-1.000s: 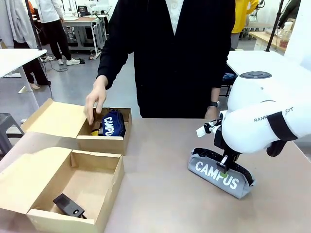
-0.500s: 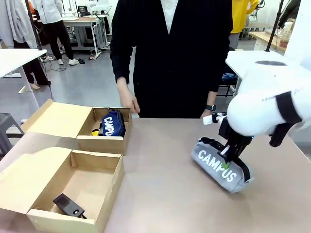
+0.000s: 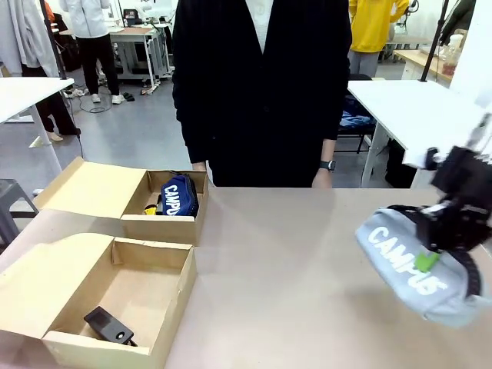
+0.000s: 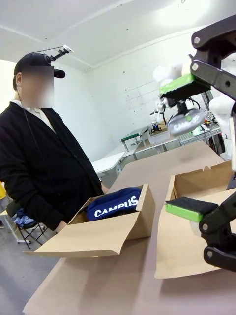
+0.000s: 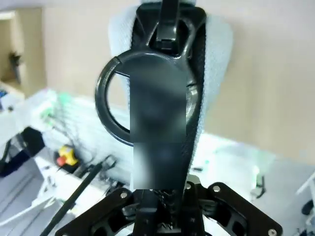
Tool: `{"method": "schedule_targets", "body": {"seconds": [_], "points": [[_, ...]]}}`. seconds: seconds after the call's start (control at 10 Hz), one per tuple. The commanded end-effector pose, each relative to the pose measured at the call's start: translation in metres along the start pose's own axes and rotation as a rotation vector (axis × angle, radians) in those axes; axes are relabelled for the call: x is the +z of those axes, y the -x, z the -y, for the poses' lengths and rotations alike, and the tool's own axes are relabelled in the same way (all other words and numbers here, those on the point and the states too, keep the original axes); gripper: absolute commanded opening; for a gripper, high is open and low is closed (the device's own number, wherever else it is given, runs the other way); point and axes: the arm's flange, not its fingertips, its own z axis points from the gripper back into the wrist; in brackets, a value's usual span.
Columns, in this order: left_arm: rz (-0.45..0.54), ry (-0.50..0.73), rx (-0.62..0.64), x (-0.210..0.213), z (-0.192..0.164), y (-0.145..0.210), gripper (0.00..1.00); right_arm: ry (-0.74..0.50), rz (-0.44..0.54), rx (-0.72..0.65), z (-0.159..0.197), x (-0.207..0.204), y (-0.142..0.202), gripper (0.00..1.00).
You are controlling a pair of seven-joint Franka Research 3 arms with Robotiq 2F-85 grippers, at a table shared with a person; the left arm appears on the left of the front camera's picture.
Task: Place items inside the box.
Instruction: Pick up a Pencil pouch or Stapler and place it inside the Mailer Box closest to the robot.
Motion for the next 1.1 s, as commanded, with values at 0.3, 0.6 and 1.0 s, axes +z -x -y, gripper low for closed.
{"method": "schedule_targets", "body": {"seconds": [0.3, 0.6, 1.0], "points": [[0.017, 0.019, -0.016, -0.002, 0.001, 0.000, 1.00, 0.000, 0.000, 0.000, 0.000, 0.000, 0.000, 0.01], [0.017, 0.019, -0.016, -0.002, 0.001, 0.000, 1.00, -0.045, 0.107, -0.003, -0.105, -0.006, -0.010, 0.06], [0.017, 0.019, -0.016, -0.002, 0.001, 0.000, 1.00, 0.139, 0.129, -0.013, -0.229, -0.063, -0.048, 0.06]]}}
